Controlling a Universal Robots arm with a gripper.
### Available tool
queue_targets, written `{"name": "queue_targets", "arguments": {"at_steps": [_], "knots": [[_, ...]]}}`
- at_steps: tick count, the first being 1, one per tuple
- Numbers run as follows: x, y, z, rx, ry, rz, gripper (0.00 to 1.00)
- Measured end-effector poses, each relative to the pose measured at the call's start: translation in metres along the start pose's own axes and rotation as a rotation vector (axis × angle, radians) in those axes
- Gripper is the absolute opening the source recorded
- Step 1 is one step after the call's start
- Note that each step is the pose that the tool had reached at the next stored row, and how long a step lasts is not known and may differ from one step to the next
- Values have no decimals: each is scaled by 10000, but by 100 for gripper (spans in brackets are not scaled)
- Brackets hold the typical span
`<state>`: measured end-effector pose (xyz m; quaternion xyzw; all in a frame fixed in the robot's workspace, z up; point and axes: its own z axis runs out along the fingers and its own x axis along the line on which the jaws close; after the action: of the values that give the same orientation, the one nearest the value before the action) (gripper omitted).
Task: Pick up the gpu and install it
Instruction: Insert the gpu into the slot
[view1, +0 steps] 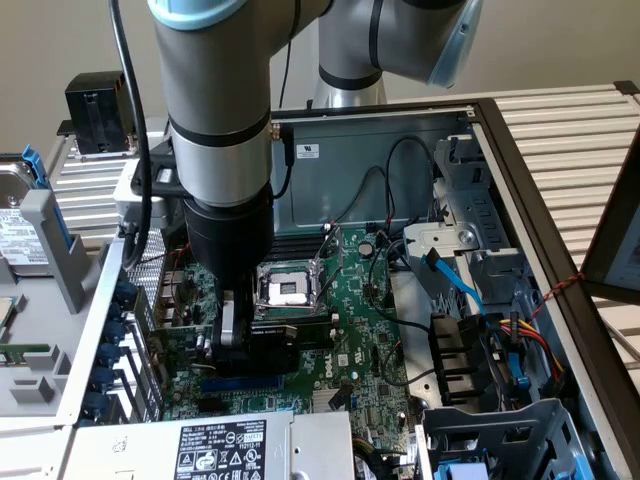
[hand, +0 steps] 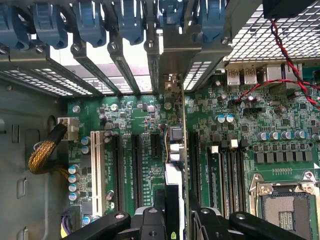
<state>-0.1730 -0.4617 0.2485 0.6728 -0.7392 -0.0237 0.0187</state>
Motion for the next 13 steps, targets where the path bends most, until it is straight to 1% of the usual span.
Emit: {"name": "queue_targets", "arguments": {"at_steps": [3,13], "knots": [[1,0,0,-15,1,0,27],[5,0,4,-102,9,1,27]]}}
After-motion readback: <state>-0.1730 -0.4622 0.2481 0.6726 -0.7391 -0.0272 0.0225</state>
